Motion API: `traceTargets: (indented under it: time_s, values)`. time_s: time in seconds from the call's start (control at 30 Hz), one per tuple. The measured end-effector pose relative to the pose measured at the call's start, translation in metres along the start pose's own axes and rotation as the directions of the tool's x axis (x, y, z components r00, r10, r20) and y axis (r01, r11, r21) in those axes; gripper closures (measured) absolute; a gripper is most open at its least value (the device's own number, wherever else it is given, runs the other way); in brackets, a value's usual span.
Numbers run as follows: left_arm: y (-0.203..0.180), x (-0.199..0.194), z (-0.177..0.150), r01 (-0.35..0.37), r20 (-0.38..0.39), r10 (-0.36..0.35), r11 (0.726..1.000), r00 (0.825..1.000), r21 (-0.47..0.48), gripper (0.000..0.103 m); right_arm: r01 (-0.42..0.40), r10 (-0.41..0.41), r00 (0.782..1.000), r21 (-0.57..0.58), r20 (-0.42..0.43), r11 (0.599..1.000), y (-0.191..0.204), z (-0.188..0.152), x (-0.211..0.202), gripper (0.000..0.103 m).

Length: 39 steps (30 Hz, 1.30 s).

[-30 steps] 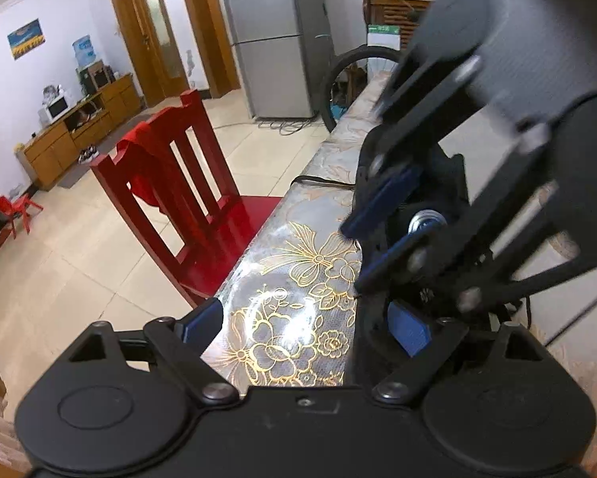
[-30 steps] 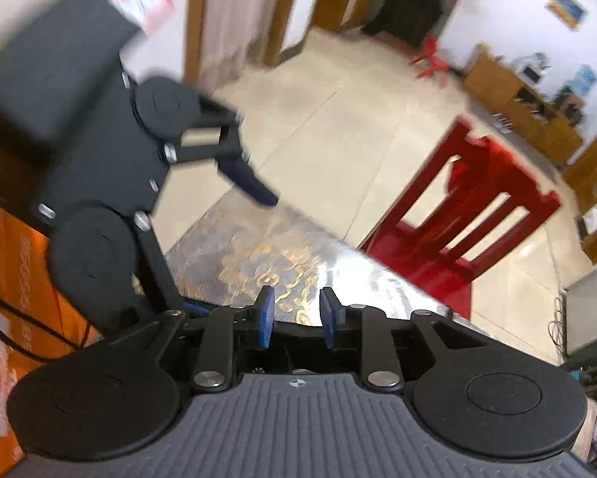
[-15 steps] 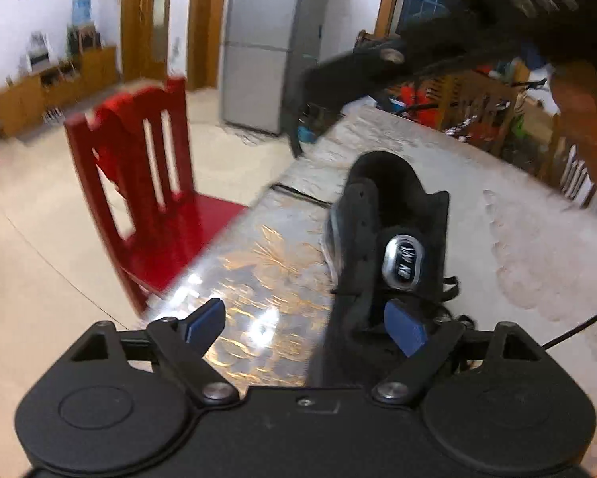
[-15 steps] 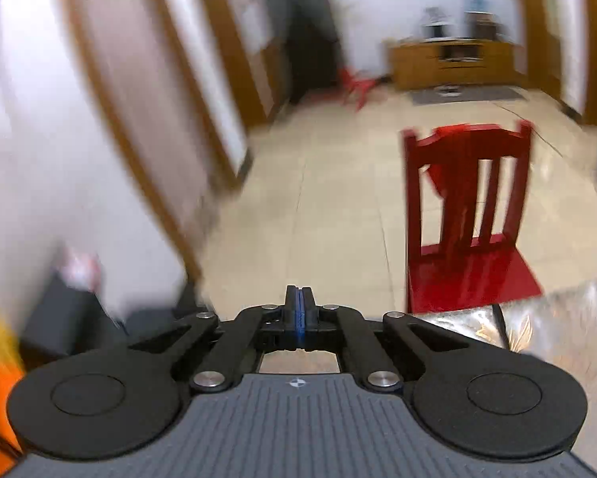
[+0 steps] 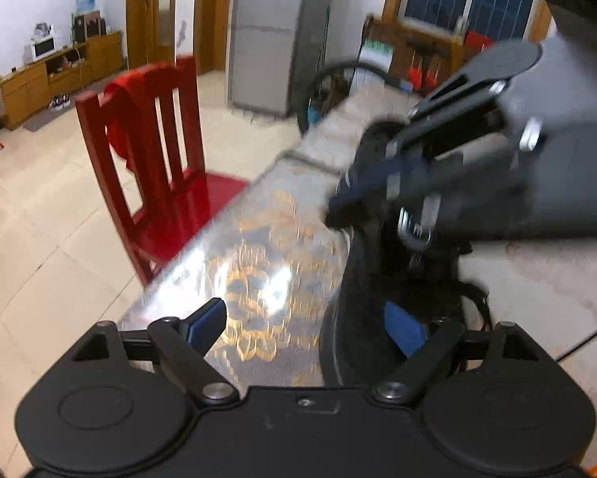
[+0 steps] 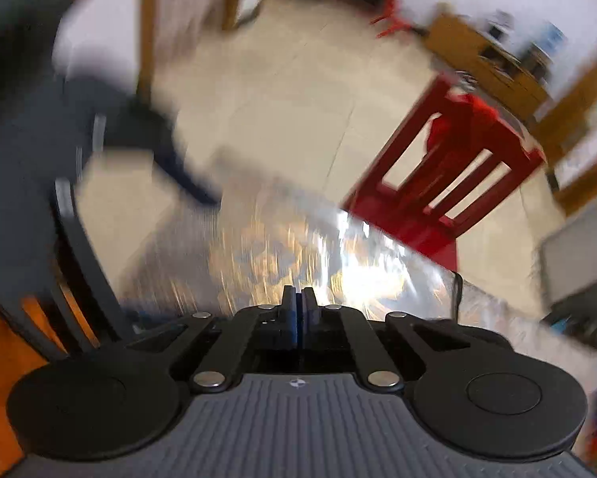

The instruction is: Lace up shoes with both hands

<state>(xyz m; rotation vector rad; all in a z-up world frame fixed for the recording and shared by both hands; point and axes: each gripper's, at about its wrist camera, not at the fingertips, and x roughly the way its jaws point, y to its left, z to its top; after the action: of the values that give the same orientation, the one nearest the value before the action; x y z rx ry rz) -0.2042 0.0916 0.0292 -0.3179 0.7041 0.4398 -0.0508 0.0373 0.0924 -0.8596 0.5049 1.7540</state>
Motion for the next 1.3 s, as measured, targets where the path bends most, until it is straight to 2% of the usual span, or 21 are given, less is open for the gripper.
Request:
traceTargets:
  time_s: [0.03,0.07,0.13,0.23,0.27,0.3,0.43,0.5,0.53,0.6,0.67,0.7,0.77,0.83,0.93,1.0,1.17,1.3]
  values:
    - [0.001,-0.004,0.004,0.017,0.030,-0.017,1.000,0.999,-0.007,0.019,-0.046,0.036,0.996,0.129,0.078,0.991,-0.013,0.003,-0.014,0.101]
    - [0.002,-0.007,0.008,0.038,0.057,-0.037,0.999,0.998,-0.011,0.019,-0.101,0.061,0.985,0.252,0.160,0.962,-0.026,0.006,-0.028,0.101]
    - [0.002,-0.007,0.017,0.088,0.104,-0.086,0.996,0.991,-0.010,0.020,-0.157,0.048,0.963,0.410,0.265,0.898,-0.044,-0.001,-0.044,0.101]
    - [-0.003,0.000,0.028,0.155,0.150,-0.155,0.988,0.977,0.009,0.036,-0.242,0.041,0.937,0.562,0.346,0.791,-0.056,-0.023,-0.047,0.101]
    - [-0.004,0.005,0.032,0.176,0.152,-0.177,0.984,0.972,0.021,0.061,-0.283,0.050,0.927,0.603,0.372,0.746,-0.057,-0.030,-0.047,0.101]
    - [-0.006,0.009,0.036,0.195,0.141,-0.198,0.980,0.970,0.030,0.098,-0.310,0.054,0.918,0.628,0.392,0.714,-0.057,-0.036,-0.047,0.101]
    - [-0.008,-0.002,0.059,0.228,0.126,-0.238,0.969,0.963,0.090,0.101,-0.402,0.052,0.882,0.689,0.469,0.603,-0.051,-0.045,-0.055,0.100]
    - [-0.009,-0.020,0.074,0.232,0.143,-0.248,0.965,0.958,0.126,0.101,-0.480,0.044,0.839,0.700,0.542,0.529,-0.050,-0.047,-0.070,0.100]
    - [-0.009,-0.030,0.083,0.233,0.152,-0.254,0.962,0.955,0.143,0.101,-0.502,0.035,0.825,0.702,0.565,0.504,-0.048,-0.047,-0.079,0.100]
    - [-0.011,-0.055,0.103,0.230,0.201,-0.268,0.954,0.942,0.191,0.101,-0.567,0.032,0.774,0.670,0.632,0.479,-0.050,-0.038,-0.089,0.100]
    - [-0.014,-0.080,0.125,0.218,0.255,-0.278,0.946,0.926,0.238,0.101,-0.634,0.015,0.699,0.609,0.715,0.476,-0.050,-0.022,-0.111,0.100]
    - [-0.014,-0.089,0.134,0.214,0.275,-0.282,0.943,0.919,0.255,0.101,-0.647,0.001,0.669,0.582,0.743,0.493,-0.050,-0.011,-0.122,0.100]
    - [-0.012,-0.102,0.149,0.210,0.294,-0.292,0.937,0.910,0.279,0.101,-0.642,-0.022,0.632,0.540,0.774,0.545,-0.047,0.009,-0.144,0.100]
    - [-0.007,-0.111,0.157,0.206,0.303,-0.298,0.931,0.905,0.301,0.101,-0.609,-0.045,0.627,0.526,0.777,0.594,-0.044,0.027,-0.154,0.100]
    - [-0.001,-0.124,0.164,0.195,0.316,-0.315,0.913,0.895,0.357,0.100,-0.601,-0.074,0.619,0.532,0.782,0.596,-0.038,0.043,-0.161,0.100]
    - [-0.001,-0.134,0.171,0.172,0.337,-0.323,0.897,0.884,0.408,0.099,-0.601,-0.096,0.598,0.524,0.796,0.604,-0.035,0.054,-0.166,0.100]
    - [0.003,-0.162,0.208,0.151,0.382,-0.369,0.857,0.848,0.492,0.098,-0.540,-0.164,0.527,0.478,0.834,0.693,-0.031,0.090,-0.182,0.098]
    - [-0.003,-0.185,0.224,0.077,0.442,-0.381,0.821,0.812,0.566,0.096,-0.470,-0.207,0.479,0.448,0.853,0.760,-0.032,0.116,-0.193,0.098]
